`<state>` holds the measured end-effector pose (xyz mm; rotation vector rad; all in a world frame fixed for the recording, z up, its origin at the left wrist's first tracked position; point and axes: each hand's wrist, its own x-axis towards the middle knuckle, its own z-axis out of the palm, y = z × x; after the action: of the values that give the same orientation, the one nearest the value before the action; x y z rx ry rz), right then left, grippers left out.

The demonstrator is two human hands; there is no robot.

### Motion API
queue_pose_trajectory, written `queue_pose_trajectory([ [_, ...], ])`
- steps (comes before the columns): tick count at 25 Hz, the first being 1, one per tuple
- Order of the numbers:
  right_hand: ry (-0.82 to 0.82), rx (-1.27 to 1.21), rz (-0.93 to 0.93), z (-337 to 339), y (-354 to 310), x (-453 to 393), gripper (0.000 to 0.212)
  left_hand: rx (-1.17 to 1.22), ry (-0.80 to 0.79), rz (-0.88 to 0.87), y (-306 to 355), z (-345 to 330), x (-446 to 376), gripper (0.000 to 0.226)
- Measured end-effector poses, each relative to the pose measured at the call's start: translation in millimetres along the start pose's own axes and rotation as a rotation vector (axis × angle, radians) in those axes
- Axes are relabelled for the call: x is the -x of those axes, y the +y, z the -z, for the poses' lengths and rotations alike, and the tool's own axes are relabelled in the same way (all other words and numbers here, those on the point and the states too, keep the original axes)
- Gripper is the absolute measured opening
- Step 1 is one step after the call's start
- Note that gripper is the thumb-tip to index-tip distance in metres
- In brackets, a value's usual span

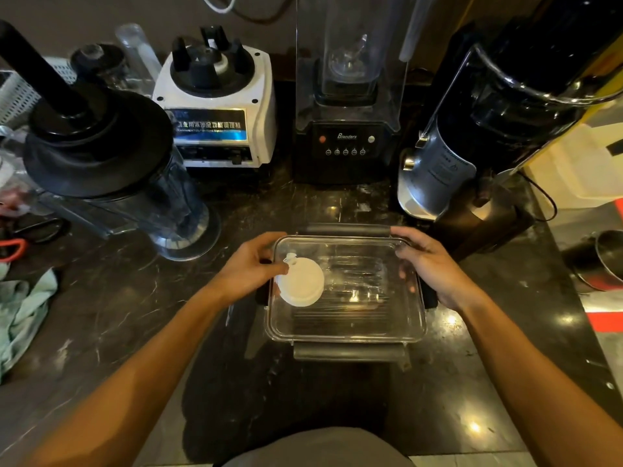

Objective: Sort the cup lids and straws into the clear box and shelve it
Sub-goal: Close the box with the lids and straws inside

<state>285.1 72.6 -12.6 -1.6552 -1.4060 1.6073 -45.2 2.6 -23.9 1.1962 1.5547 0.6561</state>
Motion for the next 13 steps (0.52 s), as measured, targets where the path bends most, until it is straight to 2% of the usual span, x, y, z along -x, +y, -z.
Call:
queue_pose_trajectory([
  [2, 0.099, 0.098, 0.064, -3.8, 4.0, -1.0, 0.037, -0.096, 0.103, 0.003, -4.8, -3.6, 1.8, 0.049],
  [5, 0.200, 0.091, 0.068, -8.7, 11.7, -1.5, 0.039, -0.119, 0.213, -0.034, -7.8, -10.8, 4.6, 0.032],
  [10, 0.272, 0.119, 0.104, -6.3, 16.8, -0.5, 0.034, -0.024, 0.319, -0.052, -10.7, -17.3, 9.7, 0.036],
  [13, 0.282, 0.145, 0.140, -7.6, 19.6, -1.5, 0.029, -0.082, 0.403, -0.060, -15.7, -19.5, 13.4, 0.037],
])
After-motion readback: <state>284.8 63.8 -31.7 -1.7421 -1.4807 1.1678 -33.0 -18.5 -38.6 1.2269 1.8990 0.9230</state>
